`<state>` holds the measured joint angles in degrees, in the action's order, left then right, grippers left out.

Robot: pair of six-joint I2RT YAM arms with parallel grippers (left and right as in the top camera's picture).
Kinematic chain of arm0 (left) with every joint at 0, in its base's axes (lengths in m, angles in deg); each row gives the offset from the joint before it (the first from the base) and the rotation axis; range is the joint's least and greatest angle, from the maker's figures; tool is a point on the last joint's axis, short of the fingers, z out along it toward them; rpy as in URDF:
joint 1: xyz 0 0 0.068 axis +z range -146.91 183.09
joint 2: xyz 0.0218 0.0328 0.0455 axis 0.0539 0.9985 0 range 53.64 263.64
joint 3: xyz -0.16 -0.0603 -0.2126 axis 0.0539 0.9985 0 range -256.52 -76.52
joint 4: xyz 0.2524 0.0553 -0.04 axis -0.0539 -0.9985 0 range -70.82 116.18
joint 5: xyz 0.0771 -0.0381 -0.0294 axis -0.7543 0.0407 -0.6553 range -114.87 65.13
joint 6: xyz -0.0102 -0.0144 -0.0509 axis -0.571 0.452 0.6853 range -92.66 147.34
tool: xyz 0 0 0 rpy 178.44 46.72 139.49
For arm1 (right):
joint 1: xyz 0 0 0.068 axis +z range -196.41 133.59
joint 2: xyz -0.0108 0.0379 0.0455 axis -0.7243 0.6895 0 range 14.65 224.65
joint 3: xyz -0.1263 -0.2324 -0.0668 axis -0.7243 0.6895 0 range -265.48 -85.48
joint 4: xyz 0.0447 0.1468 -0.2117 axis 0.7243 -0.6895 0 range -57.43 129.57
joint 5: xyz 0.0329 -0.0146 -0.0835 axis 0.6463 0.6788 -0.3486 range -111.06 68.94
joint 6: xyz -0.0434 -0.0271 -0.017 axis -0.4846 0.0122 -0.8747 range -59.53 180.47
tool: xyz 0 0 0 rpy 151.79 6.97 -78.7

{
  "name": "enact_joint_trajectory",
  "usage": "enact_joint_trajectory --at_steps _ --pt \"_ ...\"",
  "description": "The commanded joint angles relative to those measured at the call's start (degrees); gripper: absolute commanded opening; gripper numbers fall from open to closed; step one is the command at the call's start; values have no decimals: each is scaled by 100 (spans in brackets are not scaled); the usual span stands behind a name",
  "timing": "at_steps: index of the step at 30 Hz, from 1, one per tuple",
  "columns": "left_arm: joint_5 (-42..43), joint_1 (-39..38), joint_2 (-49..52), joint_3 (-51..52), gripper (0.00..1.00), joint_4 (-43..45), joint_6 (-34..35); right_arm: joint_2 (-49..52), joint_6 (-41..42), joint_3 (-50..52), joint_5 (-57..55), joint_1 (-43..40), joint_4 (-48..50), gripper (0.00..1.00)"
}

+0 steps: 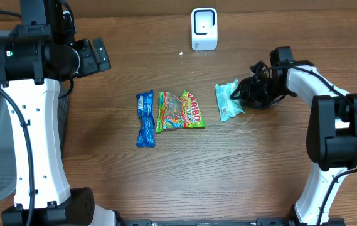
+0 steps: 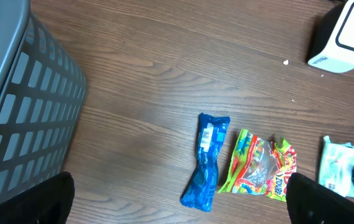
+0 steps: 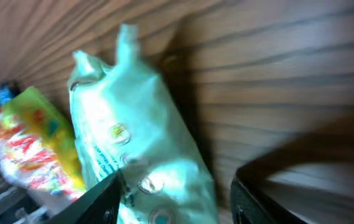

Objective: Scan the item barcode

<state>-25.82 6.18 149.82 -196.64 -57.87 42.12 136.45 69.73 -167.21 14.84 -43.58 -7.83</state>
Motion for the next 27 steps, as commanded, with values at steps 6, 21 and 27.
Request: enact_joint_trajectory --at_steps 6,21,27 --pt "-55 -11 -17 -109 100 15 -66 -221 -166 -1333 -2190 -33 -1099 57" --pt "-55 -11 -17 -109 100 15 -66 -216 -931 -1305 -1388 739 -1204 4" --pt "-52 -22 -17 -109 100 15 -66 -216 -927 -879 -1366 848 -890 4"
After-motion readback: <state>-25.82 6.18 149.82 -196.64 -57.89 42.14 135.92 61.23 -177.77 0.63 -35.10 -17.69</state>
